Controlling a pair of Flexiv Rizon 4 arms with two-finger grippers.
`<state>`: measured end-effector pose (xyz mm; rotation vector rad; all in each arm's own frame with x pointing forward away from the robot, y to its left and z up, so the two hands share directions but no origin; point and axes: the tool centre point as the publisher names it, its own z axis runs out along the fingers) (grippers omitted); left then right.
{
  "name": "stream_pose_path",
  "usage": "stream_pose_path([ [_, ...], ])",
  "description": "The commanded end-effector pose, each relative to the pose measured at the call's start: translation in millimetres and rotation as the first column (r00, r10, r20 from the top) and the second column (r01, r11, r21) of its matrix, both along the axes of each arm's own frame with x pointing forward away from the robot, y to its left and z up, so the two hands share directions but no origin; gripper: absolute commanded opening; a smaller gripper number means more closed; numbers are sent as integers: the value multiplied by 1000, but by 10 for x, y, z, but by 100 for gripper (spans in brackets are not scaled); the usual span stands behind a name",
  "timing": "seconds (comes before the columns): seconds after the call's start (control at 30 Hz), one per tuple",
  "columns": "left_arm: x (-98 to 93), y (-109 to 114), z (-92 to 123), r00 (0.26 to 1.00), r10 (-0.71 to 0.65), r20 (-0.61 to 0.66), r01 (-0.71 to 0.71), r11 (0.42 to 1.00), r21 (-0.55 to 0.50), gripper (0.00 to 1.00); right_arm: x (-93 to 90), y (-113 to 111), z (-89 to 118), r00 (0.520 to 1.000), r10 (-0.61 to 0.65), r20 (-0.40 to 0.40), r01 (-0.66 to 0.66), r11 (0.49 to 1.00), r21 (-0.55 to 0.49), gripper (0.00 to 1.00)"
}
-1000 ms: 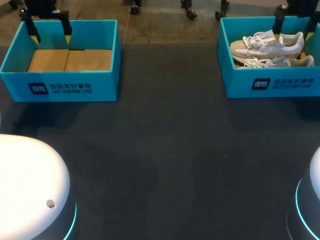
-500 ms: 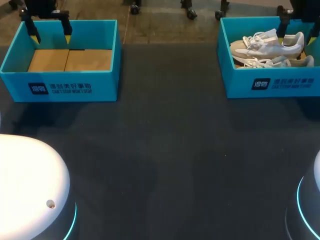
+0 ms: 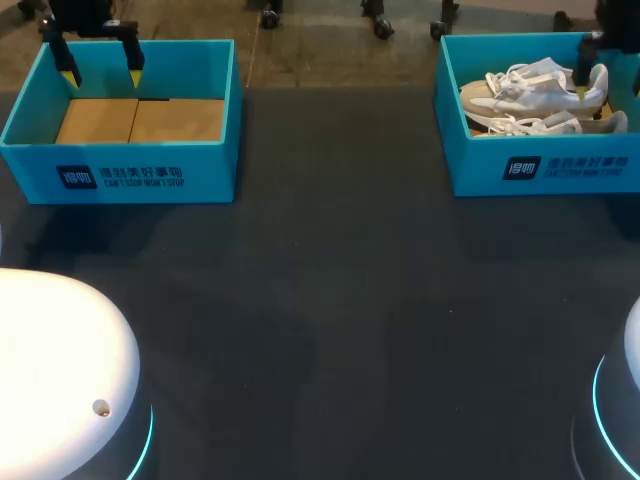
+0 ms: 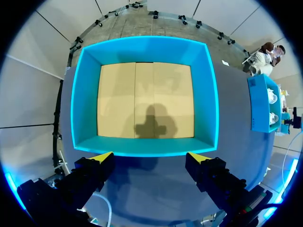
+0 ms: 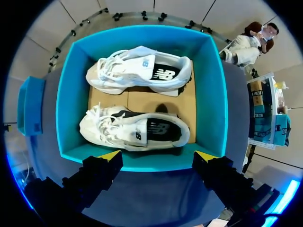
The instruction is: Take the shoe out of the shoebox, open the shoe tongue, remove and reinsert the insole, then place the shoe into the shoebox
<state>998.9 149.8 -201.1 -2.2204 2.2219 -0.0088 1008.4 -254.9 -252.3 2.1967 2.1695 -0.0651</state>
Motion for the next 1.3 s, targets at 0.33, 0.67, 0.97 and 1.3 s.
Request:
stream_pose_path([
  [0.33, 0, 1, 4, 1000, 0, -1, 0, 1000, 1, 100, 4, -222, -347, 999, -33, -42, 32, 999, -24, 100],
  [0.67, 0, 1, 4, 1000, 0, -1, 0, 1000, 1, 100, -92, -389, -486, 997, -64, -39, 64, 998, -11, 100],
  [0.97, 0, 1, 4, 1000, 0, -1, 0, 1000, 1, 100, -117, -409, -666, 996, -67, -64, 68, 998, 17, 90],
  [1.3, 0, 1, 4, 1000, 0, -1, 0, 1000, 1, 100, -133, -447, -724, 997, -56, -56, 58, 998, 23, 85],
])
